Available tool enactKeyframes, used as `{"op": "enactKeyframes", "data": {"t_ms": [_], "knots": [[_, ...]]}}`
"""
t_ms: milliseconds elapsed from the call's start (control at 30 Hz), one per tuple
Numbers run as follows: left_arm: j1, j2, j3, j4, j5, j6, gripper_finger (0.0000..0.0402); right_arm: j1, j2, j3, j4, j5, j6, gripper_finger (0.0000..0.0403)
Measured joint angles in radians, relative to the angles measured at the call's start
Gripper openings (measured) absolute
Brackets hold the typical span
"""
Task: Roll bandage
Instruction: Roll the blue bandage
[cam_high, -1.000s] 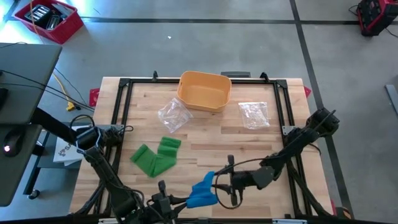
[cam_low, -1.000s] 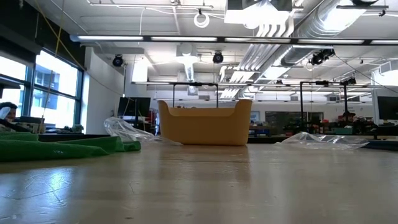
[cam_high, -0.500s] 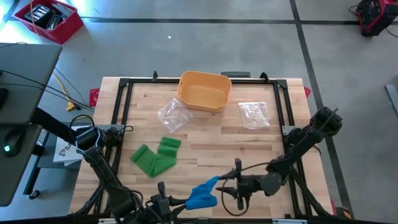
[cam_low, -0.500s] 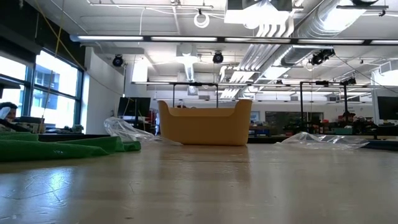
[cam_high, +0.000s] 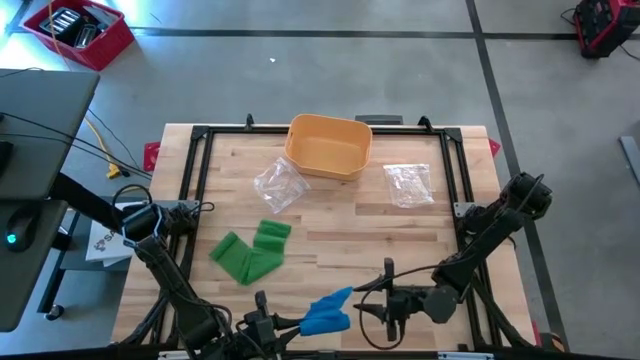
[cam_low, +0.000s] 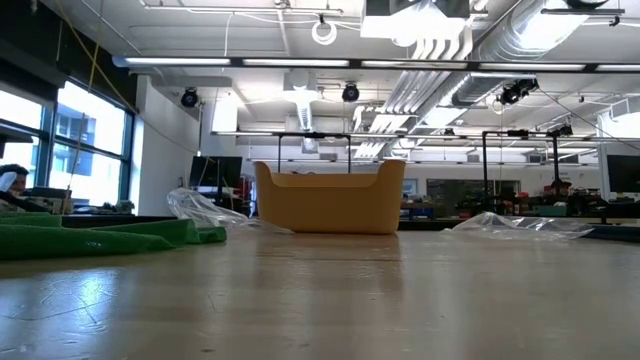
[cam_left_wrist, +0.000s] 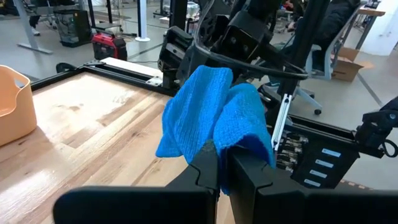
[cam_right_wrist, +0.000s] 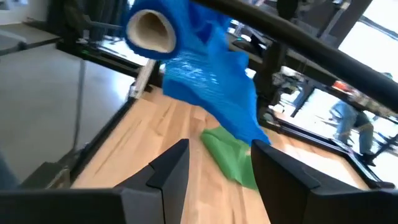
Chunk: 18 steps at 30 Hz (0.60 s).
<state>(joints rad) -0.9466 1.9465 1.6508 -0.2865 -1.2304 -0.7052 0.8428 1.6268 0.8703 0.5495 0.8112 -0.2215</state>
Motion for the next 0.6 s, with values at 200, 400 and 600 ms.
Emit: {"op": "enactKeyframes", "data": {"t_ms": [200, 400, 600], "knots": [[0.000, 0.000, 0.000, -0.001, 0.002, 0.000, 0.0010, 0.025, 0.000, 0.000, 0.000, 0.086, 0.011, 0.0165], [0.000, 0.000, 0.000, -0.001, 0.015, 0.000, 0.0010, -0.023, 0.000, 0.000, 0.001, -0.050, 0.037, 0.0165], [0.008, 0.000, 0.000, -0.001, 0.015, 0.000, 0.0010, -0.086, 0.004, 0.000, 0.026, -0.276, 0.046, 0.0165]]}}
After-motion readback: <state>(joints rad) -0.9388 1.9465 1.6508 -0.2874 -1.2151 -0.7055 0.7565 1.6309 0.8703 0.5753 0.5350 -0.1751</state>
